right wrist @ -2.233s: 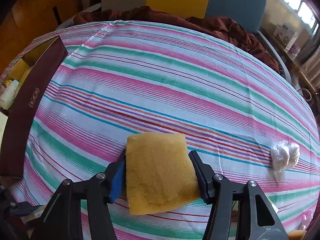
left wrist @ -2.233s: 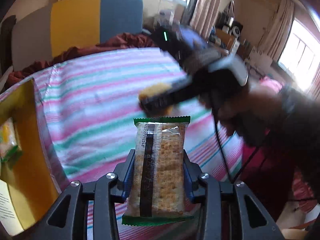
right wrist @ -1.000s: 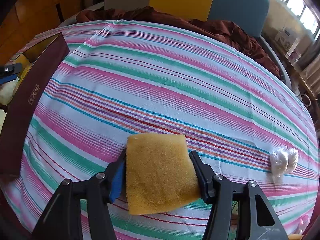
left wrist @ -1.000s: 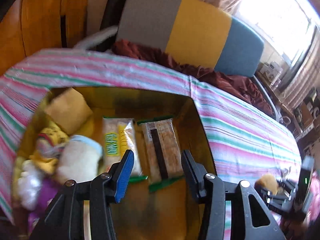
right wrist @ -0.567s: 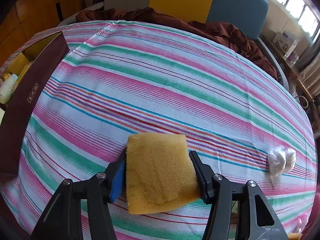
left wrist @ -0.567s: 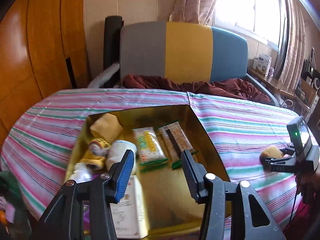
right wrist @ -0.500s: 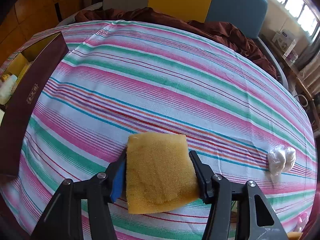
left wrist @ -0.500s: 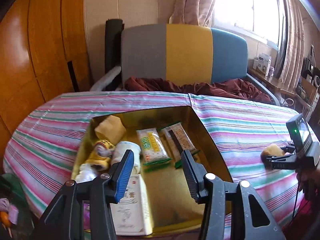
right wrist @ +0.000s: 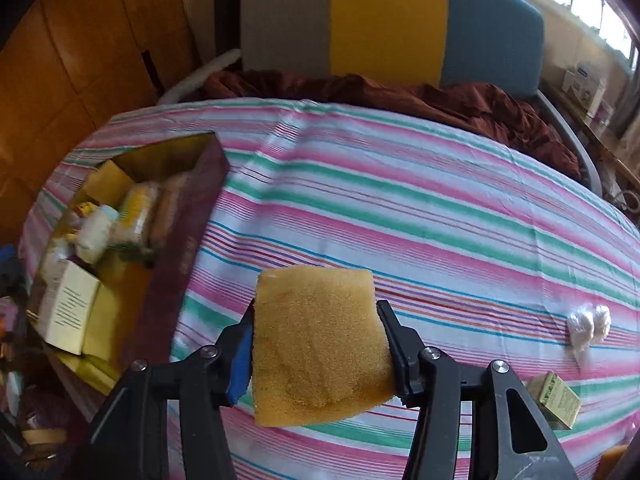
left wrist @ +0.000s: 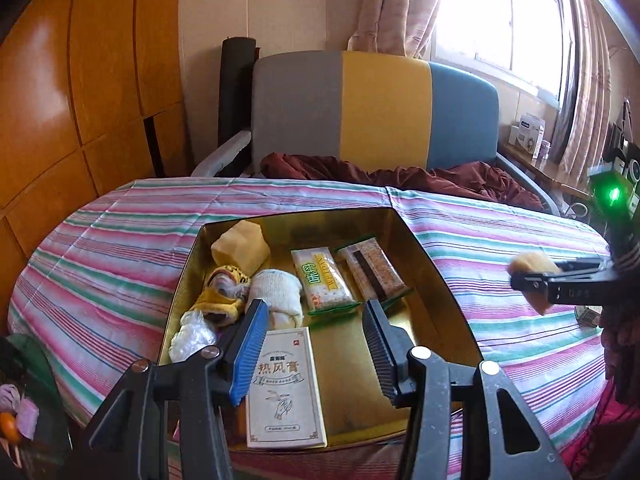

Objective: Organize objects
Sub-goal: 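Carry the yellow sponge into the gold tray and open the right tool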

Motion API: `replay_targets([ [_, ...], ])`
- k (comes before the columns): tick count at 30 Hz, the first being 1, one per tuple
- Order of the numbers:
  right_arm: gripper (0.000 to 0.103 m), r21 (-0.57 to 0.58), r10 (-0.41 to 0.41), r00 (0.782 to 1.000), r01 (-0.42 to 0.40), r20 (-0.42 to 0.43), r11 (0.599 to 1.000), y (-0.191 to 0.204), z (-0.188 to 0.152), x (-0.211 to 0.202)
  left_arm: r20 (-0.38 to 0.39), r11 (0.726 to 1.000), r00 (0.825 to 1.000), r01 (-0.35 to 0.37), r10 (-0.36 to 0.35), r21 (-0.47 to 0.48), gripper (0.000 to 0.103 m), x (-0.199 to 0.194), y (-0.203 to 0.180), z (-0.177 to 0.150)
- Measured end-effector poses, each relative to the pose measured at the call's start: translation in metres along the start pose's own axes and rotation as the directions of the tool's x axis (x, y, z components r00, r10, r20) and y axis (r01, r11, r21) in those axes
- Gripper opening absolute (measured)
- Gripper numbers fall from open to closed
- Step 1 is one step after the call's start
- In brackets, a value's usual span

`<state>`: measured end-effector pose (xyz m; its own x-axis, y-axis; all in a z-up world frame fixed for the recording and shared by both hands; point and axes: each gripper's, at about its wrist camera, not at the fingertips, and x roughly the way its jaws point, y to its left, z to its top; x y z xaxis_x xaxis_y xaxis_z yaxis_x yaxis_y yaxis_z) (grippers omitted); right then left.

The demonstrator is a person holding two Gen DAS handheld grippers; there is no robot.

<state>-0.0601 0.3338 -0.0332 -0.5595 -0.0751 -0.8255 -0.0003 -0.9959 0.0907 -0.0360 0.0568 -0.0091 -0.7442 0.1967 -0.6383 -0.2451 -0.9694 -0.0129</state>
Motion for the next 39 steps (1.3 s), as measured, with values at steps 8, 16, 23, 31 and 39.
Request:
replay_targets([
  [8,0.056,-0.139,0.165,0.986,-0.164,-0.003,0.977,0.114,0.018,0.010,-0.012,0.997,1.000,-0.023,0.023,-0.074,0.050,-0.002,0.036,-0.008],
  [16,0.058,-0.079,0.199,0.973,-0.209,-0.113,0.975,0.160,0.022,0.074,-0.040,0.980,0.995,-0.093,0.087,-0.173,0.049,-0.002,0.083,-0.019],
  [23,0.067,-0.045,0.228,0.965,-0.235,-0.128,0.971,0.167,0.018,0.089,-0.056,0.979,0.995,-0.094,0.086,-0.182,0.049,0.004,0.087,-0.025],
  [31,0.085,-0.050,0.248,0.966,-0.252,-0.080,0.966,0.159,0.013,0.072,-0.041,0.986,0.997,-0.068,0.063,-0.153,0.049,-0.002,0.074,-0.024],
  [39,0.090,-0.077,0.184,0.983,-0.185,-0.020,0.980,0.144,0.005,0.042,-0.020,0.994,0.999,-0.036,0.034,-0.100,0.050,-0.011,0.056,-0.020],
])
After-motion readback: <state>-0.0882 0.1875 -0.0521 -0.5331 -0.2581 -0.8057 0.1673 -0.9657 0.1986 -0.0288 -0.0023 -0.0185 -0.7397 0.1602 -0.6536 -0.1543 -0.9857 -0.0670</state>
